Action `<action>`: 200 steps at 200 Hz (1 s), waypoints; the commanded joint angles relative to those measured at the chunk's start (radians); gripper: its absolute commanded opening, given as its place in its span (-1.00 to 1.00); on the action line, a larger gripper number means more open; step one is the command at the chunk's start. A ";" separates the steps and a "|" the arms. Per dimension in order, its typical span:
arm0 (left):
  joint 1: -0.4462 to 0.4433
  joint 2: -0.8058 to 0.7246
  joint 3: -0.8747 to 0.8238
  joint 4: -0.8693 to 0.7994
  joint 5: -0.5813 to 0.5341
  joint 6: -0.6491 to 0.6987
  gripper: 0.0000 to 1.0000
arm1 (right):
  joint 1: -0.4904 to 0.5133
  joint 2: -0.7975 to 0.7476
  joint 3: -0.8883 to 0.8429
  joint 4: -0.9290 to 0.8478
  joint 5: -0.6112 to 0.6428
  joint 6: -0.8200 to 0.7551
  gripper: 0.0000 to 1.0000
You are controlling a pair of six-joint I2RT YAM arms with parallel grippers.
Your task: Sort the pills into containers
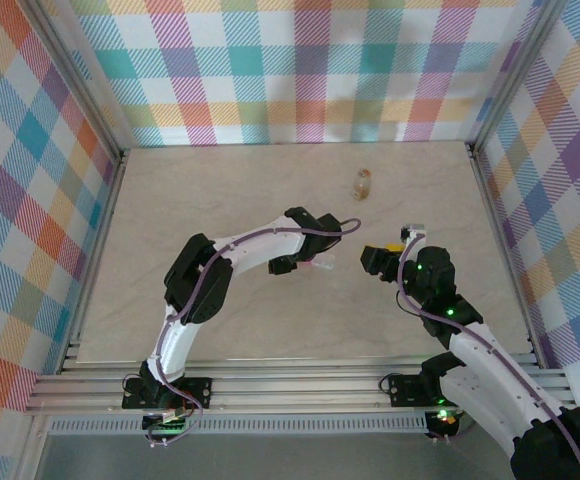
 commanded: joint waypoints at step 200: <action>-0.073 0.005 -0.121 0.071 -0.268 0.228 -1.00 | 0.003 -0.006 0.026 0.017 -0.018 -0.002 0.43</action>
